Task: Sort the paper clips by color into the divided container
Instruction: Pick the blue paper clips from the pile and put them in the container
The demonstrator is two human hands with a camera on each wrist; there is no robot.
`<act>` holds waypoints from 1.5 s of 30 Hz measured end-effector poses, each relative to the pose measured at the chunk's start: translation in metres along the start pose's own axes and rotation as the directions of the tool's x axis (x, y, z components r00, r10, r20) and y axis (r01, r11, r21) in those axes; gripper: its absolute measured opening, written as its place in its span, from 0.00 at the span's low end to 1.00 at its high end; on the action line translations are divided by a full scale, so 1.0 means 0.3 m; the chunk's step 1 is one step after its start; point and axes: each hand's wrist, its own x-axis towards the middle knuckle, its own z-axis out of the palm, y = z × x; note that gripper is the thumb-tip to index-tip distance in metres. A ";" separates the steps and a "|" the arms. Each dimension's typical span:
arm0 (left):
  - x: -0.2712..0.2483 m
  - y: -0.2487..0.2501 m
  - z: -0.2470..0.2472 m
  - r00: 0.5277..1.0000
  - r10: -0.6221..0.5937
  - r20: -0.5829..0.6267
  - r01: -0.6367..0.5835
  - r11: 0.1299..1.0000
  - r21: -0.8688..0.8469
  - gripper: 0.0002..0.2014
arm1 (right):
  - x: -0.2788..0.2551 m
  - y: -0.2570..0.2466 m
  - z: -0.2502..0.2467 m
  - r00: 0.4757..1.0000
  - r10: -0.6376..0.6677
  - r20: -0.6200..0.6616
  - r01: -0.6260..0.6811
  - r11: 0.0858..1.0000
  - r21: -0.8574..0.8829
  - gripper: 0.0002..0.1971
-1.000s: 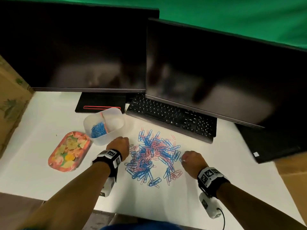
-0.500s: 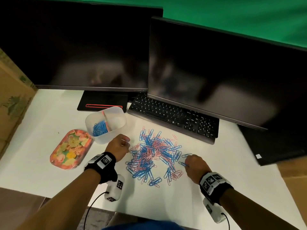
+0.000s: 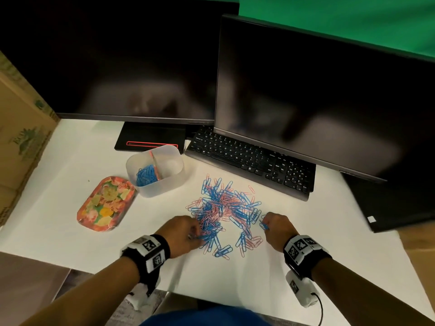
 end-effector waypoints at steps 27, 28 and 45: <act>-0.025 -0.026 -0.155 0.965 -0.241 -0.101 0.102 0.702 -0.705 0.13 | 0.002 -0.009 -0.062 0.998 0.034 0.046 -0.043 0.978 0.203 0.06; -0.024 -0.027 -0.154 0.958 -0.274 -0.088 0.112 0.636 -0.763 0.14 | 0.001 -0.006 -0.072 0.998 0.041 0.051 -0.053 0.964 0.260 0.05; -0.019 -0.044 -0.439 0.842 -0.528 -0.111 -0.081 0.079 -0.994 0.07 | 0.122 -0.800 -0.298 0.933 -0.353 0.064 0.192 0.643 0.741 0.05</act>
